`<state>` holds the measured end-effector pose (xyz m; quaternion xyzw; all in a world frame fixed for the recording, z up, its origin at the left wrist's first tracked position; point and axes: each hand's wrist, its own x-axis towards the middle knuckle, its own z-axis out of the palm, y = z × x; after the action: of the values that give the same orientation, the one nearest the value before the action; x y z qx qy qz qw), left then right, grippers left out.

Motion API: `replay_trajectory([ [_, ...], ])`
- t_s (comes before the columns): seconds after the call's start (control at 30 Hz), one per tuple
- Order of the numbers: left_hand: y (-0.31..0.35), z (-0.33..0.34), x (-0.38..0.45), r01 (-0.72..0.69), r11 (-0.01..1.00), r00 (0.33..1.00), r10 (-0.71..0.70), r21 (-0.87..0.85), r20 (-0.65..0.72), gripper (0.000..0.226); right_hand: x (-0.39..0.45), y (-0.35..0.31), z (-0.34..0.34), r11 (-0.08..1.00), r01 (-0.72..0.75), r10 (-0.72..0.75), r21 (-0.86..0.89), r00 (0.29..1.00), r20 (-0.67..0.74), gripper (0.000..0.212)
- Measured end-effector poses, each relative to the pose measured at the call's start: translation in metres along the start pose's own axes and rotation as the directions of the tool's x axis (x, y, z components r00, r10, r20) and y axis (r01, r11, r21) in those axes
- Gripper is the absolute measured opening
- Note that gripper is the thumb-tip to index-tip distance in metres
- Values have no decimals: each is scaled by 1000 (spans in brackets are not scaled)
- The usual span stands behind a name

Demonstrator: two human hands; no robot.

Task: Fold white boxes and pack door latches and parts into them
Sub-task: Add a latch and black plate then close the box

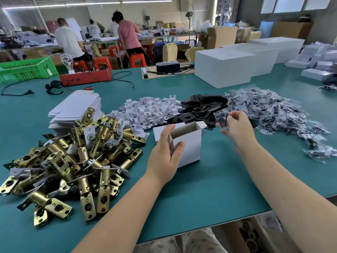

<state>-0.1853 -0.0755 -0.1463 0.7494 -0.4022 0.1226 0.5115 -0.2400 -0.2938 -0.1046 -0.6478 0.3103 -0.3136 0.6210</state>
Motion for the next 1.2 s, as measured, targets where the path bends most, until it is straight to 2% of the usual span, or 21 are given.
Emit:
replay_trajectory([
  [0.1,0,-1,0,14,1000,1000,-14,-14,-4,46,-5,-16,7,972,-120,114,201,993,39,9],
  [0.17,-1,-2,1,17,1000,1000,-17,-15,-3,46,-14,-27,10,919,-196,165,342,979,118,5],
  [0.27,-1,-3,1,21,1000,1000,-21,-9,6,46,-29,-37,16,892,-204,116,403,966,231,13],
  [0.4,0,-4,0,39,999,999,-39,7,11,50,-41,-50,22,961,0,-67,277,970,233,21],
  [0.5,2,-8,-1,20,998,997,-24,57,70,52,-46,-62,19,969,218,-242,114,929,279,31],
  [0.6,4,-15,0,7,995,994,-17,99,109,56,-53,-71,18,894,424,-348,-144,860,373,39],
  [0.7,3,-23,4,11,993,997,-20,120,79,56,-62,-77,24,759,587,-421,-283,773,475,27],
  [0.8,0,-29,4,48,994,997,-54,100,60,54,-65,-80,29,650,677,-411,-346,696,589,7],
  [0.87,-1,-29,3,62,995,996,-67,81,53,51,-62,-80,32,612,683,-348,-398,685,640,16],
  [0.93,-1,-28,3,56,996,997,-60,67,57,47,-61,-82,35,623,650,-280,-435,705,652,21],
  [1.0,-2,-27,2,61,997,997,-64,52,53,45,-61,-85,38,501,700,-272,-508,685,676,17],
  [1.1,-4,-26,3,78,997,996,-79,28,48,46,-61,-92,44,278,789,-234,-549,609,757,11],
  [1.13,-4,-26,3,75,997,996,-76,24,52,46,-60,-93,45,232,802,-216,-551,595,774,19],
  [1.2,-4,-26,3,67,998,996,-68,16,61,44,-62,-94,46,233,797,-173,-558,598,782,27],
])
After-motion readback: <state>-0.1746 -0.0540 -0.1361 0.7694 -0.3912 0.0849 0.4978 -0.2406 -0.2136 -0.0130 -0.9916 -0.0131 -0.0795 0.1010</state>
